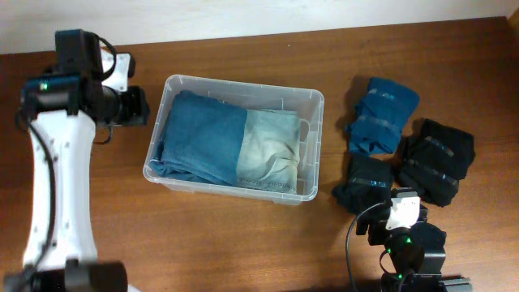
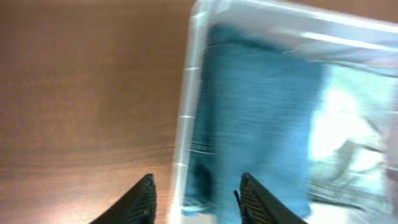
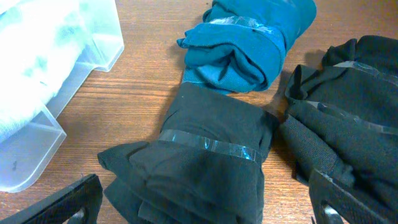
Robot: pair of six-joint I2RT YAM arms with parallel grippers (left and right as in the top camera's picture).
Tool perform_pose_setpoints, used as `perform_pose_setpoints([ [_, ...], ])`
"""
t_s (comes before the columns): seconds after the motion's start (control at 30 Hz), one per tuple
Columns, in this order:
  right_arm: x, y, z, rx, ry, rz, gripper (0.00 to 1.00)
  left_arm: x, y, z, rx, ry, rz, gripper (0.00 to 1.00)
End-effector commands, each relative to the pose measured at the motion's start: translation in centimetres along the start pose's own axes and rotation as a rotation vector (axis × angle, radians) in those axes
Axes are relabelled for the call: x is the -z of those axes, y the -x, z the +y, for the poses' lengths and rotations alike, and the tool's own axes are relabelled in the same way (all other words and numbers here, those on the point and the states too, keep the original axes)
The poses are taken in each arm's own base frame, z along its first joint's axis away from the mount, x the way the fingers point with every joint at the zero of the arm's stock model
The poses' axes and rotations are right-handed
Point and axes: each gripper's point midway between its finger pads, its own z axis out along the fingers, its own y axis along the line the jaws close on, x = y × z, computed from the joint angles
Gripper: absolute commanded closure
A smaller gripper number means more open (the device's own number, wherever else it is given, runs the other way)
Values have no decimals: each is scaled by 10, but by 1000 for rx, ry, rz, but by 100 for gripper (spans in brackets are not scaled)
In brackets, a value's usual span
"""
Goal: Pack container
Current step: 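Press and flatten the dark-blue jeans inside the container with the left gripper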
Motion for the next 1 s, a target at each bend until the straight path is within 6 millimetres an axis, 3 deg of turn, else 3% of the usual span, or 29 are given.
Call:
perform_pose_setpoints([
  [0.0, 0, -1, 0, 4, 3, -2, 1, -9, -10, -40, -85, -74, 39, 64],
  [0.1, 0, -1, 0, 4, 3, -3, 2, -39, -29, -59, -157, -70, 108, 68],
  [0.2, 0, -1, 0, 4, 3, -3, 2, -77, -54, -66, -181, -27, 182, 68],
  [0.47, 0, -1, 0, 4, 3, -3, 2, -156, -114, -38, -21, 106, 259, 70],
  [0.63, 0, -1, 0, 4, 3, -2, 2, -180, -140, -42, -3, 66, 312, 70],
  [0.73, 0, -1, 0, 4, 3, -3, 2, -179, -138, -47, 1, 39, 312, 73],
  [0.8, 0, -1, 0, 4, 3, -2, 2, -165, -120, -53, 1, 17, 273, 74],
  [0.97, 0, -1, 0, 4, 3, -3, 1, -98, -52, -66, -19, -7, 97, 72],
])
